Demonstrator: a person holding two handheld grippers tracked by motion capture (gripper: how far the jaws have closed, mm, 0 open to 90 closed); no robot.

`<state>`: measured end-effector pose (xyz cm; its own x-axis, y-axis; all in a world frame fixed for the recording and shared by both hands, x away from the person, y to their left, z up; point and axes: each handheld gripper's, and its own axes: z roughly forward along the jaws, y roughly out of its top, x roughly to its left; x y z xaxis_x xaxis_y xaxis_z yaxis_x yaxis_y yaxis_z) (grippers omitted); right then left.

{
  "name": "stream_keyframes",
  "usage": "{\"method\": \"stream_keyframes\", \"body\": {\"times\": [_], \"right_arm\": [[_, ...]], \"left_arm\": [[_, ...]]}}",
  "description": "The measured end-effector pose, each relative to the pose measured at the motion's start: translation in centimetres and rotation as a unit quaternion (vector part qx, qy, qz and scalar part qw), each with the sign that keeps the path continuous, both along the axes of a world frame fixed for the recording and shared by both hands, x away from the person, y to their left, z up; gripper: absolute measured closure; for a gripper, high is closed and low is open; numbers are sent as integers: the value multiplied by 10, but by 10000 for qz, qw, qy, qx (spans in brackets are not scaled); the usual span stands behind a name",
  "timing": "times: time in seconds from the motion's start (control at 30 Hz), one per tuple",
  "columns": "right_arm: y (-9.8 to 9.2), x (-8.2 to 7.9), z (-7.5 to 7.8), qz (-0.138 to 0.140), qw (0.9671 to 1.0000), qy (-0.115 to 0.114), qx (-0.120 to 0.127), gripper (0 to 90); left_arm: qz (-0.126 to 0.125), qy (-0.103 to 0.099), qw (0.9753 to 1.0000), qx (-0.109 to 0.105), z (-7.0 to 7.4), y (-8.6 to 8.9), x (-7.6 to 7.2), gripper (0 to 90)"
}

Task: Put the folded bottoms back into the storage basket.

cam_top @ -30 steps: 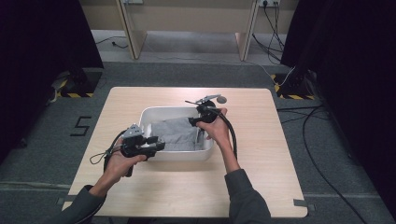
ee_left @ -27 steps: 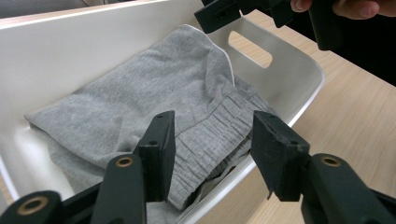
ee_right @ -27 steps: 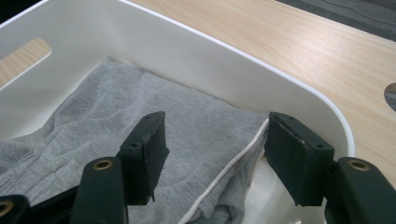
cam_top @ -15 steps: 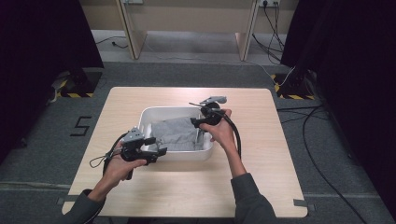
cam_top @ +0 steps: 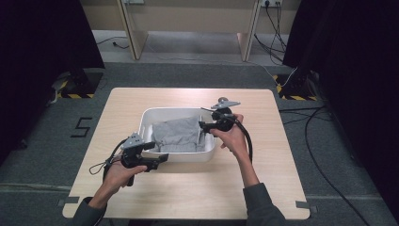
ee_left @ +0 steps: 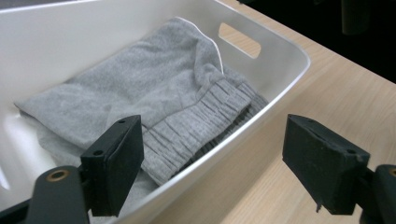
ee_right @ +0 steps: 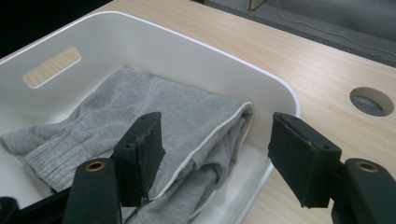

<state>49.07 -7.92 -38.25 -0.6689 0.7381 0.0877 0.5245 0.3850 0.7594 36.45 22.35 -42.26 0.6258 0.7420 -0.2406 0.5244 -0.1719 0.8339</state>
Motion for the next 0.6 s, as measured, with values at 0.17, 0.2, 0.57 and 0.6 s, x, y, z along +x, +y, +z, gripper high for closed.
{"method": "stream_keyframes", "body": {"times": [0.17, 0.2, 0.57, 0.6], "right_arm": [[-8, -3, 1, -66, 10000, -17, 58, 357], [-9, -4, 1, -77, 9999, -22, 74, 356], [-27, -14, 4, -140, 9997, -135, 119, 354], [-29, -15, 5, -146, 9997, -151, 135, 355]], "left_arm": [[18, 45, 10000, -22, -3, 2, -3, 201], [31, 49, 10000, -43, -2, 3, -4, 201], [48, -16, 10000, 6, -2, 5, -10, 192], [53, -45, 10000, 21, -2, 5, -11, 191]]}}
